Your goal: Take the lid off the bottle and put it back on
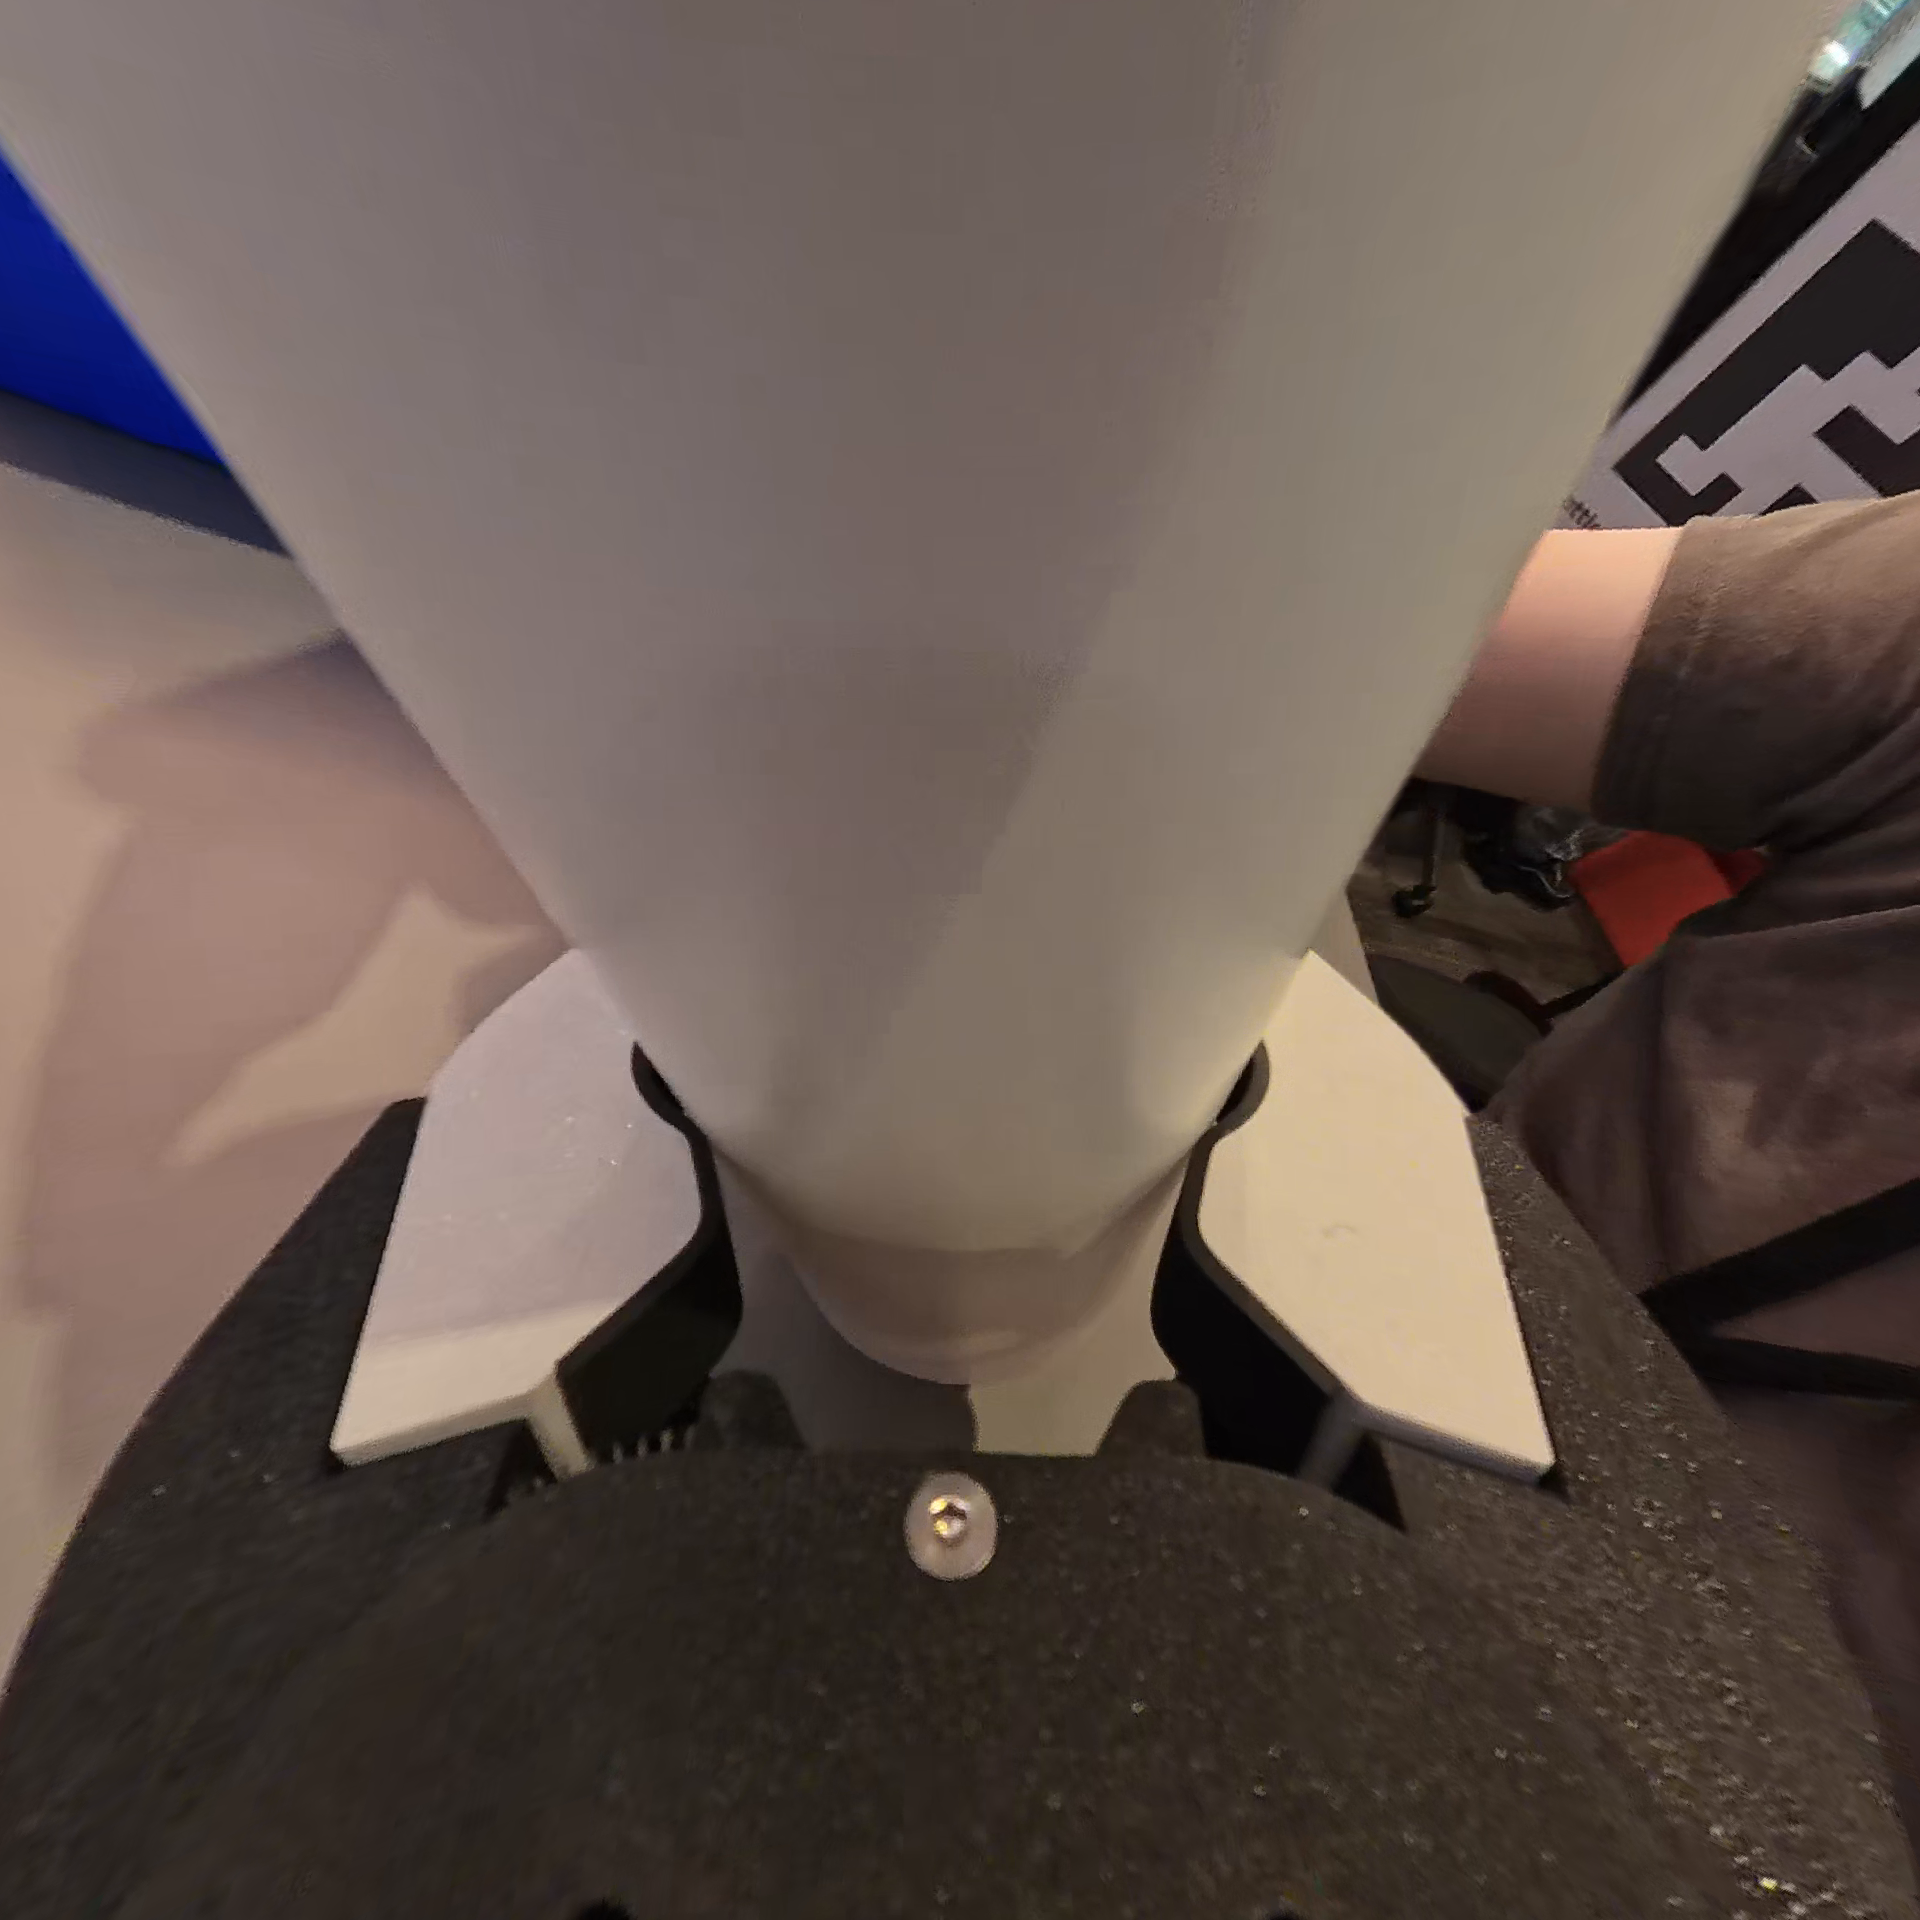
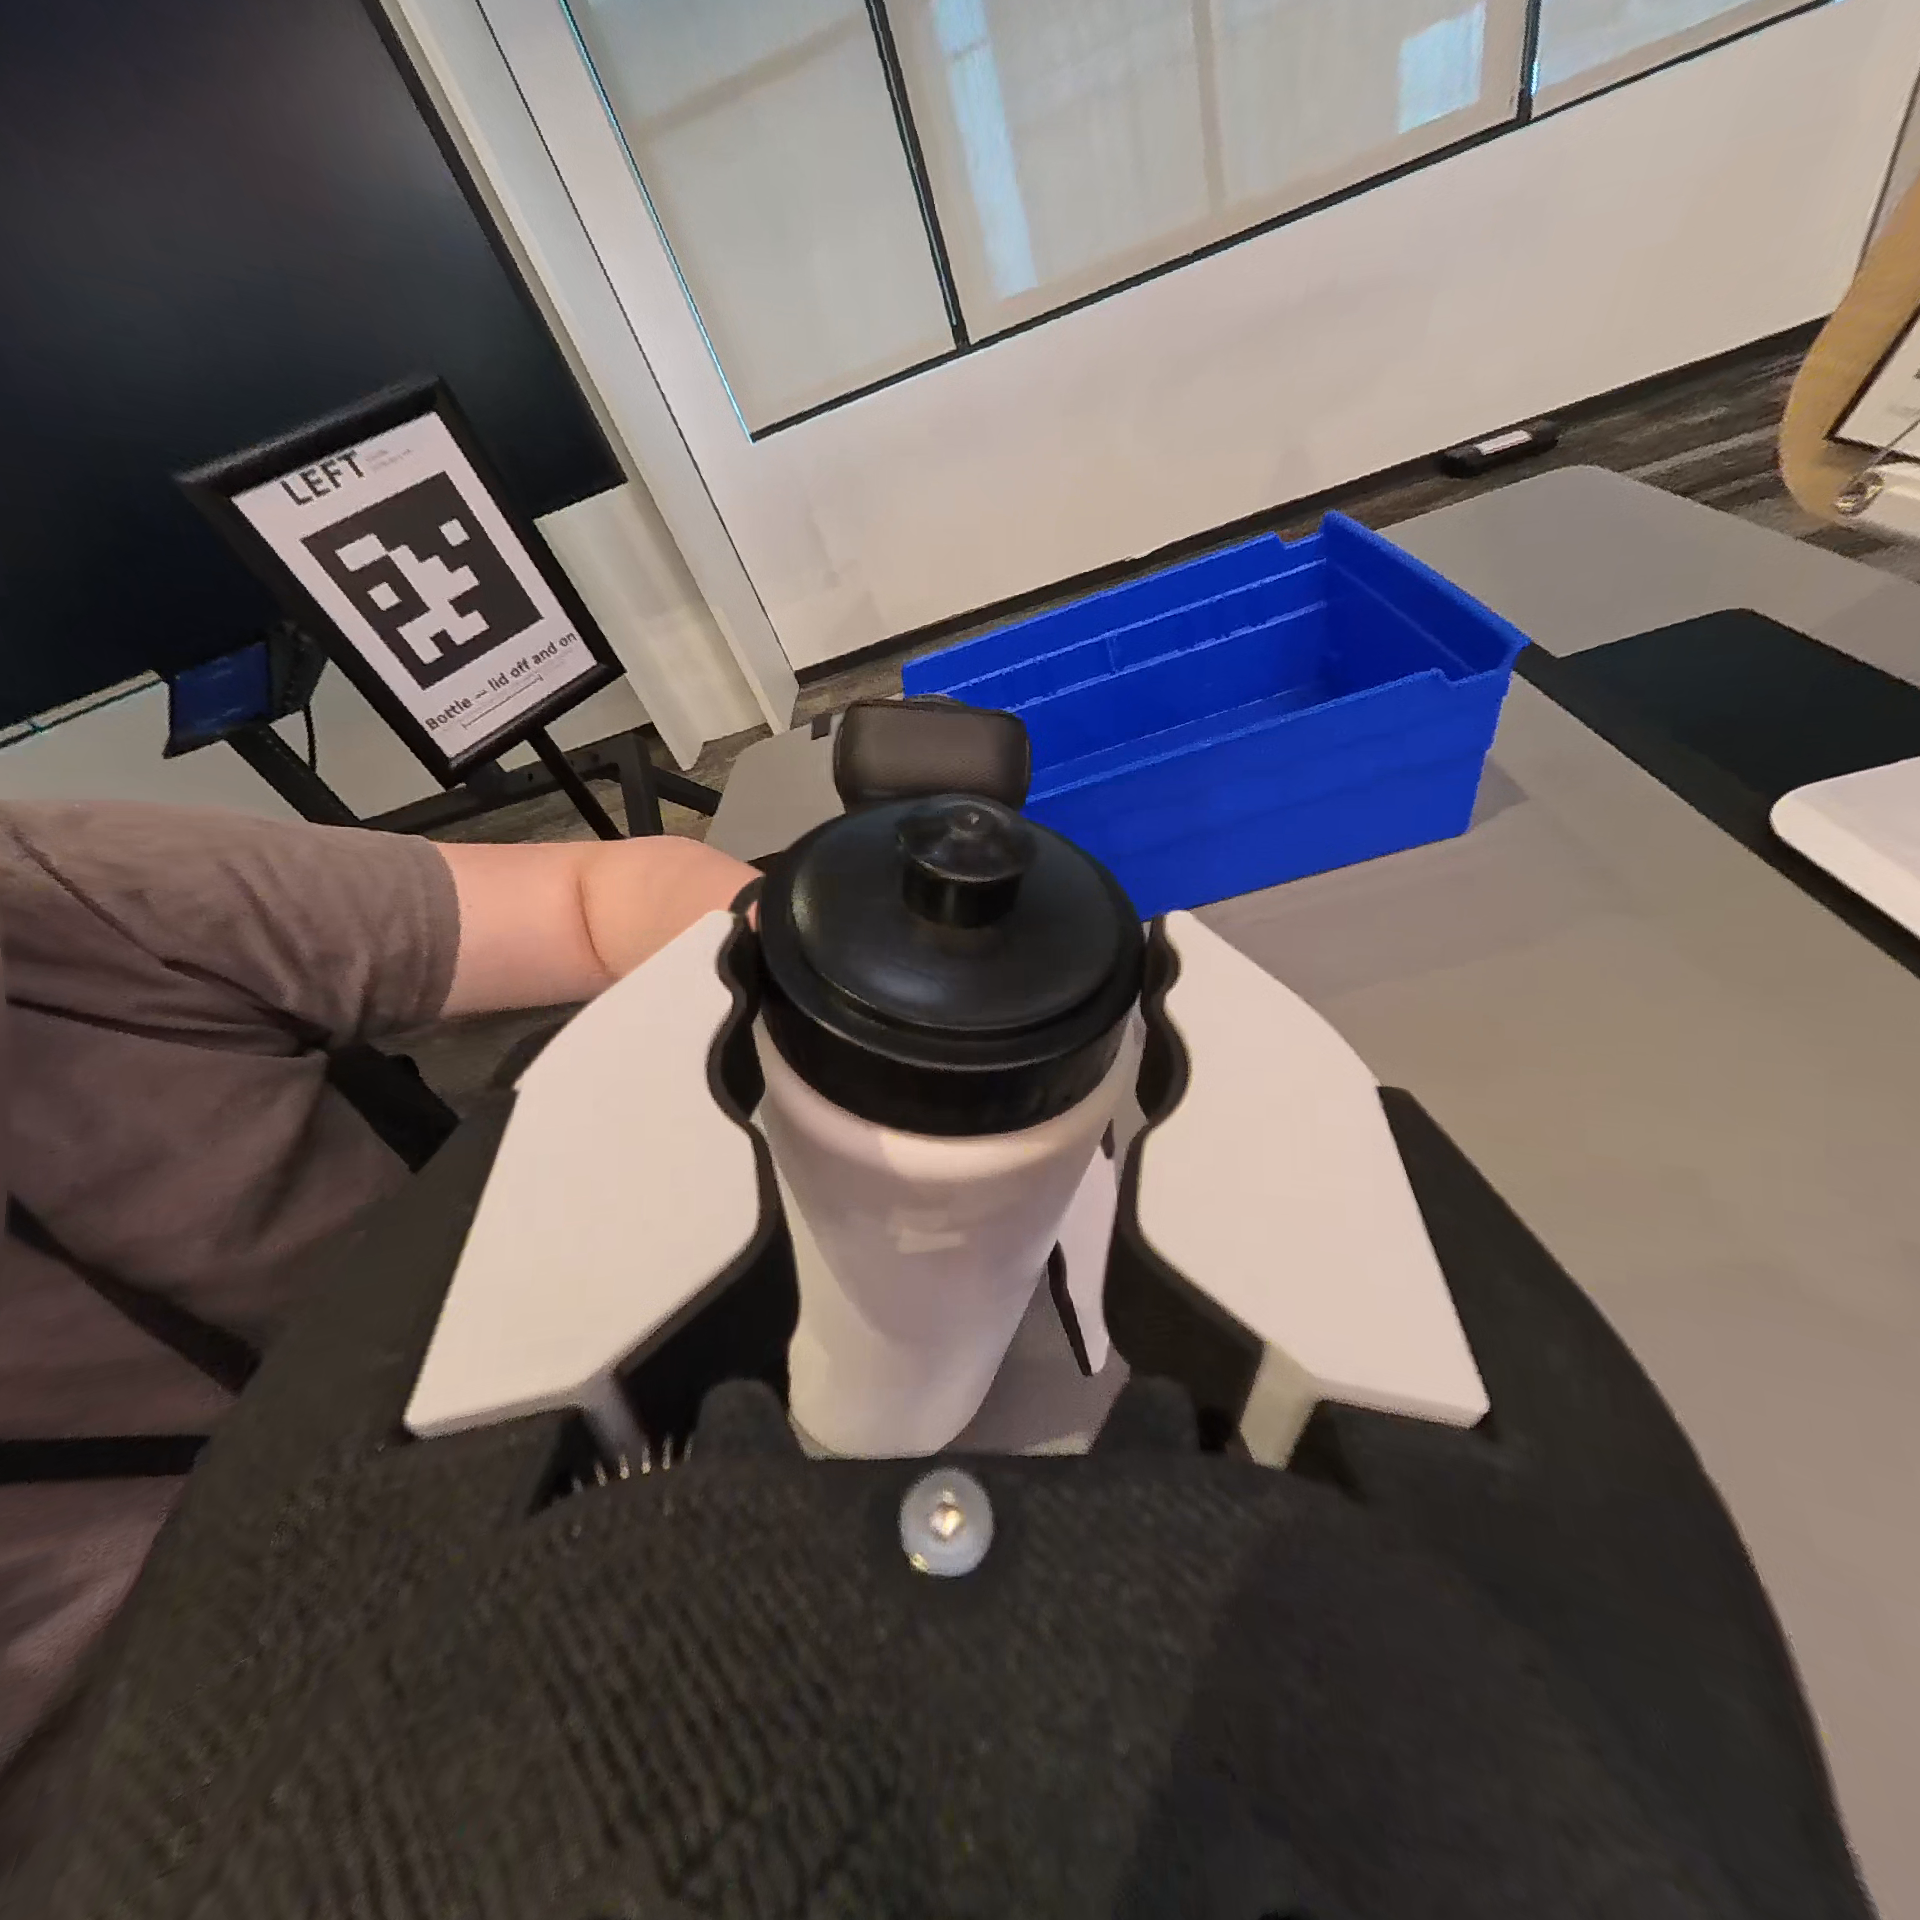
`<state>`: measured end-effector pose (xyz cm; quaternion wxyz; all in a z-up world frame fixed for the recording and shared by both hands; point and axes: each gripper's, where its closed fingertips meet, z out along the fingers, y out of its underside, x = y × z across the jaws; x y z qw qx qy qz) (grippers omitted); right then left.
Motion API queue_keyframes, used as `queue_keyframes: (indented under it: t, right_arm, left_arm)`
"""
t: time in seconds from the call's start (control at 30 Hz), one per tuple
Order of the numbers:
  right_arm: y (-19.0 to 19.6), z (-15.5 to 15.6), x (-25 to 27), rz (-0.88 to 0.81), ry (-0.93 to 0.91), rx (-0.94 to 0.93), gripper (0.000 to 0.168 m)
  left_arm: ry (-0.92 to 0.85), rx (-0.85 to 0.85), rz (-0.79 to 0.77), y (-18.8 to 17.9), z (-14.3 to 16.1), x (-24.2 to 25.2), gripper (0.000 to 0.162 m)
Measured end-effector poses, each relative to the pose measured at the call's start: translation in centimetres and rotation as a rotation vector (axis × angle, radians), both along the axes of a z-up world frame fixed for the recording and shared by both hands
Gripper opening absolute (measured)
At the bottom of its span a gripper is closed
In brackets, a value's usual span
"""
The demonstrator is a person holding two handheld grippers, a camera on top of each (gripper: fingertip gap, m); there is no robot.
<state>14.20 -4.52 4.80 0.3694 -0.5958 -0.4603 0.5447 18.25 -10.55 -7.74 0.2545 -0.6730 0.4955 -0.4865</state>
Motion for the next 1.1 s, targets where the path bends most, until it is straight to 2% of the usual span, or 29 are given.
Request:
queue_keyframes:
  t: [0.13, 0.33, 0.7, 0.9, 1.0, 1.03, 1.1]
  right_arm:
    - [0.1, -0.1, -0.1, -0.022, -0.02, 0.013, 0.072]
    - [1.4, -0.2, -0.4, -0.179, -0.065, -0.014, 0.067]
    - [1.3, 0.3, -0.1, -0.152, -0.031, 0.014, 0.068]
    - [1.5, 0.5, 0.2, -0.15, -0.015, -0.003, 0.068]
    - [1.4, 0.6, 0.4, -0.127, 0.002, -0.025, 0.068]
    - [1.4, 0.6, 0.4, -0.119, 0.01, -0.033, 0.068]
    - [1.3, 0.6, 0.3, -0.104, 0.026, -0.053, 0.068]
  left_arm:
    - [0.022, 0.033, 0.036, 0.6, -0.3, -0.1, 0.101]
    - [0.073, 0.052, 0.171, 2.7, -0.5, -0.9, 0.101]
    - [0.131, 0.085, 0.171, 2.6, -1.2, -1.1, 0.101]
    - [0.097, 0.083, 0.173, 2.7, -0.8, -0.9, 0.102]
    - [0.022, 0.09, 0.152, 2.5, -0.2, -0.7, 0.102]
    - [-0.011, 0.093, 0.154, 2.6, 0.1, -0.6, 0.104]
    - [-0.055, 0.094, 0.161, 2.8, 0.4, -0.4, 0.118]
